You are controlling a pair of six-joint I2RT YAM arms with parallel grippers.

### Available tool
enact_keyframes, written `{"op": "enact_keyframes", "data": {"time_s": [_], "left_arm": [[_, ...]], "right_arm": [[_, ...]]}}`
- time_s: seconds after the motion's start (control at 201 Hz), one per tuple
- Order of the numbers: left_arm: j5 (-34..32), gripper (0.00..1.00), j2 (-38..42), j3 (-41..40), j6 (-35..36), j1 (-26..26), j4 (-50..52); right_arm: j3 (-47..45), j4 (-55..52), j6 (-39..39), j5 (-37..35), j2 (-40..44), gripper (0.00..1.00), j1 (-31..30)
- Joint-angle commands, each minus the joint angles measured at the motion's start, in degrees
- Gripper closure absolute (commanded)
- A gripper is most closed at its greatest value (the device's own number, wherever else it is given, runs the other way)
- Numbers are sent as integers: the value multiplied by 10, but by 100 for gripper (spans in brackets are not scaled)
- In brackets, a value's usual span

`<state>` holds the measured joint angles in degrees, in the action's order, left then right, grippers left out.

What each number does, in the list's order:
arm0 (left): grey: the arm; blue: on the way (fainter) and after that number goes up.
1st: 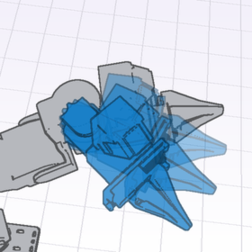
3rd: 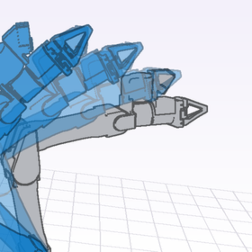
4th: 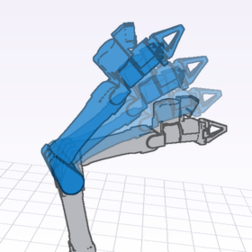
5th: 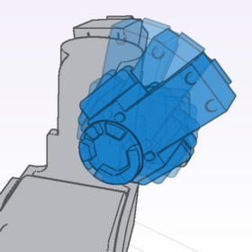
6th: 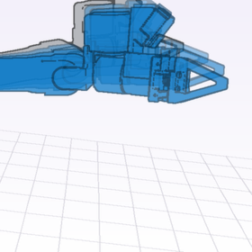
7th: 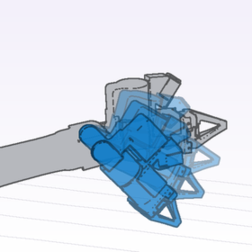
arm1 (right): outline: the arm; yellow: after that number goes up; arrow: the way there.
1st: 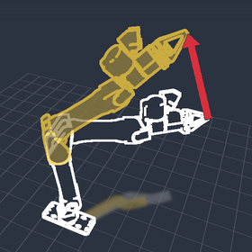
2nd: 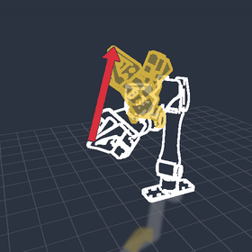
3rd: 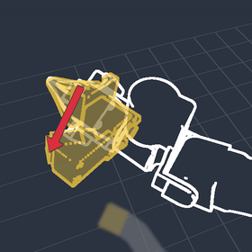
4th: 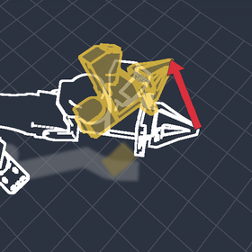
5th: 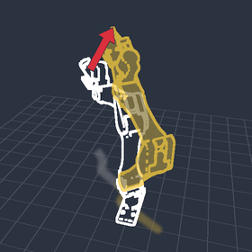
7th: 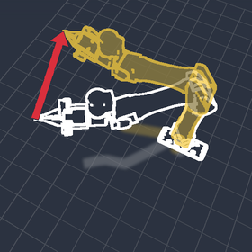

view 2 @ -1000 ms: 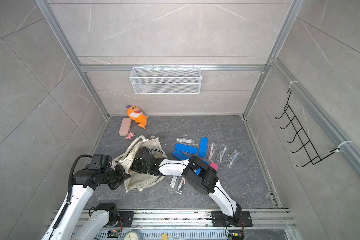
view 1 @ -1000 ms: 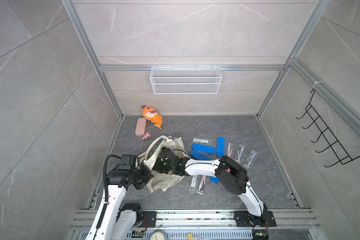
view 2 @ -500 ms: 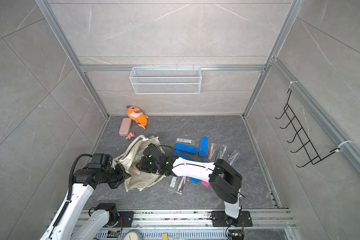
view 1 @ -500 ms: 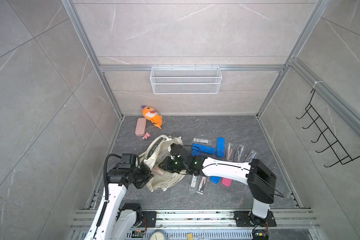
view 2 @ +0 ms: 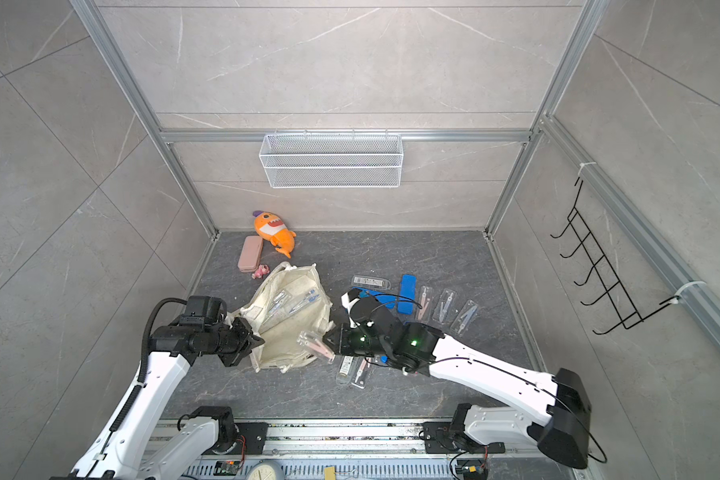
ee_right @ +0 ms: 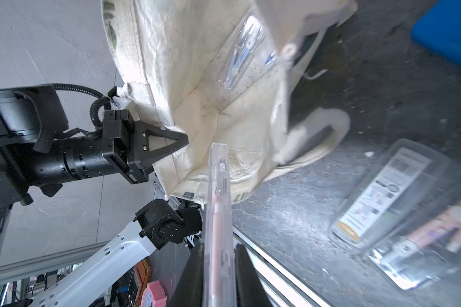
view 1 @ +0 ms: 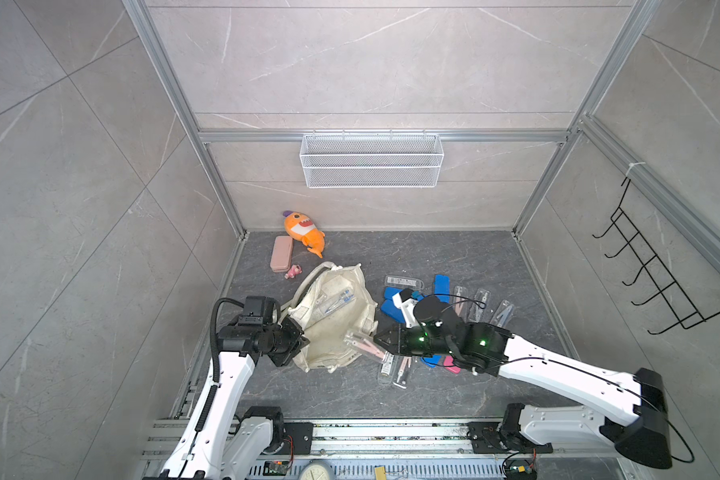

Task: Take out the compass set from the canvas bag
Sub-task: Pick up the compass set from the canvas bag, then place the compass set at the center of the board.

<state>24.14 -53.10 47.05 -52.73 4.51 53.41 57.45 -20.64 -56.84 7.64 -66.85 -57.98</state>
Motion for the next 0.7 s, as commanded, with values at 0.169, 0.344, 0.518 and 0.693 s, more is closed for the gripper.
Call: {"op": "enact_keyframes", "data": {"time_s": [0.169,0.344,0.518,0.693], "left_arm": [[-1,100,-39,59,9,1,-14],[-8,100,-53,76,17,-4,-7],[-9,100,-55,84,29,-26,2],[1,100,-52,93,54,-69,24]], "right_arm": [[-8,-101,30,-54,91,91,81],[-21,-106,32,-43,105,90,140],[-48,-77,8,-43,95,89,174],[-43,-10,-5,-40,8,89,177]]}}
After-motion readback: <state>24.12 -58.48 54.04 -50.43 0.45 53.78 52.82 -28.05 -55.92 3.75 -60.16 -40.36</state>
